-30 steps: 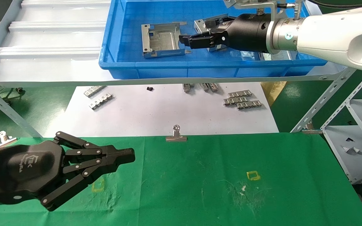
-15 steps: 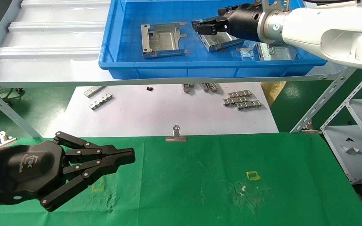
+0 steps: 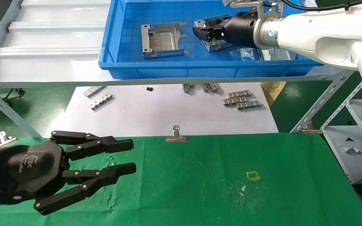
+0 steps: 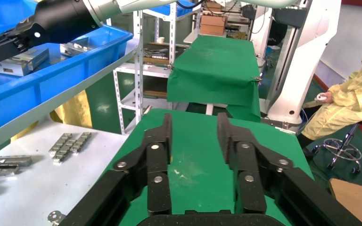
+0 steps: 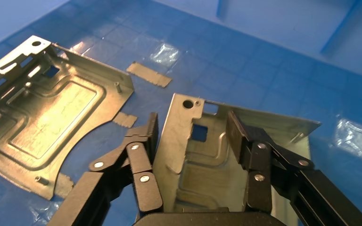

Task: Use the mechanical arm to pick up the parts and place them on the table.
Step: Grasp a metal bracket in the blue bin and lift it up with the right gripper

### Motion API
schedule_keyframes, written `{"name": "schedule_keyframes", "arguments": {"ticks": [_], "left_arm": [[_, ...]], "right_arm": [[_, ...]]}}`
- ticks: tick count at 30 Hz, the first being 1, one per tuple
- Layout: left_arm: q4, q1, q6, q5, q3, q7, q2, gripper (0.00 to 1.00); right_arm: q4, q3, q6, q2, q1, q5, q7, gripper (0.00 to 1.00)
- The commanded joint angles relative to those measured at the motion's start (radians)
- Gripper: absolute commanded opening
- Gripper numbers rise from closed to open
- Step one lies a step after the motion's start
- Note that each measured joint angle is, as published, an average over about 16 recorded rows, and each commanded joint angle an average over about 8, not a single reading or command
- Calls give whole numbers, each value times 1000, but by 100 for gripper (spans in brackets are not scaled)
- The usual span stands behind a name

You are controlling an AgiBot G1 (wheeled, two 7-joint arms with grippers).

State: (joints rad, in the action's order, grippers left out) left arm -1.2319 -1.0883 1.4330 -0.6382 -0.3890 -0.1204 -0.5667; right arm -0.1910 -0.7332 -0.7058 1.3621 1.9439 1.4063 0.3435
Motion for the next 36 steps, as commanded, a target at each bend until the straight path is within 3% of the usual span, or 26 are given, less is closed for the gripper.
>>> {"name": "schedule_keyframes", "arguments": {"ticks": [1, 15, 21, 24, 31, 36], "left_arm": [[0, 0, 0, 0, 0, 0, 0, 100], [0, 0, 0, 0, 0, 0, 0, 100], [0, 0, 0, 0, 0, 0, 0, 100], [0, 0, 0, 0, 0, 0, 0, 100], [0, 0, 0, 0, 0, 0, 0, 100], [0, 0, 0, 0, 0, 0, 0, 100]], "right_arm": [[-3, -10, 0, 0, -3, -2, 19, 0], [-33, -66, -3, -6, -1, -35, 73, 0], [-35, -53, -41, -18, 23, -85, 70, 0], [-35, -32, -97, -34, 33, -126, 60, 0], [-49, 49, -305, -108, 25, -258, -23, 0], [-51, 83, -401, -150, 18, -311, -82, 0]]}}
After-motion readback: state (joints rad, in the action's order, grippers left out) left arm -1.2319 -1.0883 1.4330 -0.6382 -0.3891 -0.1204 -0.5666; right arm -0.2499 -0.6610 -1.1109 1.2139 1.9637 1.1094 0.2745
